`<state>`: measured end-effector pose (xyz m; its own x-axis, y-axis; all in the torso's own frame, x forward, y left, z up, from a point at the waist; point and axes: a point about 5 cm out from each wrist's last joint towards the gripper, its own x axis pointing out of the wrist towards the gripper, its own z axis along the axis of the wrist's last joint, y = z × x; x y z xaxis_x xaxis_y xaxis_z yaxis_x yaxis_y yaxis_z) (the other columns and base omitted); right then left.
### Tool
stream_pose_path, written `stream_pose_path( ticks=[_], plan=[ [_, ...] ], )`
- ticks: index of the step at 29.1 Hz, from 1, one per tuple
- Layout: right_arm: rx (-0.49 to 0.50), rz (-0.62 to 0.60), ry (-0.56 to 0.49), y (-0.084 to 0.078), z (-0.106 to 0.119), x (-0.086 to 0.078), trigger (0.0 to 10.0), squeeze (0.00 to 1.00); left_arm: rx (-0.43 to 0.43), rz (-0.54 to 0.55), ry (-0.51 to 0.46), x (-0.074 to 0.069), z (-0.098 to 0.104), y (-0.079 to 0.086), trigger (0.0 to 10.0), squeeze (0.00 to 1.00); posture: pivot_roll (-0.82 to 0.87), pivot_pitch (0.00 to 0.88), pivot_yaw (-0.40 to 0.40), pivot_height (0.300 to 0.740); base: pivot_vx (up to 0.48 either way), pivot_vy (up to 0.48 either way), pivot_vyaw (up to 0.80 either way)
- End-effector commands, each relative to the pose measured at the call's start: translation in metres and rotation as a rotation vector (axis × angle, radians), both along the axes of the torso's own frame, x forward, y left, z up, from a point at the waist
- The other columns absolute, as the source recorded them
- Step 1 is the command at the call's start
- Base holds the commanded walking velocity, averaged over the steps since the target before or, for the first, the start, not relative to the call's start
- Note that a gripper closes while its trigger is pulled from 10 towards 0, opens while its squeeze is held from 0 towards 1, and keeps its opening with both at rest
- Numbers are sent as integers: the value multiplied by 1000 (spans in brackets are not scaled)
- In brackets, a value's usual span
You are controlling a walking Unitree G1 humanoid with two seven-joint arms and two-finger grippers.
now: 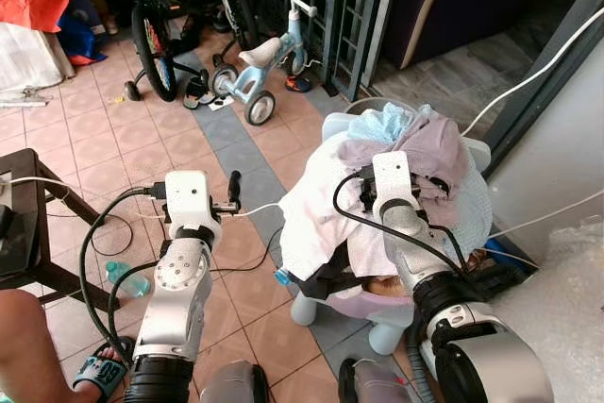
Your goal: Clothes washing
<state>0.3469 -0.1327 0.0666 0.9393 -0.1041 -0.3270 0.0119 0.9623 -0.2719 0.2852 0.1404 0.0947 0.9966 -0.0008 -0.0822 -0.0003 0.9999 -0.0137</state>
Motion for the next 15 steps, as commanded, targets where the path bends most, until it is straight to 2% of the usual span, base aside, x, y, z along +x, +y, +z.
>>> stream_pose_path(
  ticks=[1, 13, 15],
  plan=[
    [7, -19, 56, -4, -11, -5, 0, 0, 12, 6, 4, -2, 0, 0, 10000, 0, 67, 124, -3, 740, 0, 0, 0],
    [63, -86, 94, -16, -22, -14, 0, 0, 17, 20, 12, -1, 1, 1, 10000, 0, 43, 146, -7, 740, 0, 0, 0],
    [85, -87, 86, -17, -21, -13, 0, 0, 13, 15, 13, 2, 1, -4, 10000, 0, 44, 149, -8, 740, 0, 0, 0]
  ],
)
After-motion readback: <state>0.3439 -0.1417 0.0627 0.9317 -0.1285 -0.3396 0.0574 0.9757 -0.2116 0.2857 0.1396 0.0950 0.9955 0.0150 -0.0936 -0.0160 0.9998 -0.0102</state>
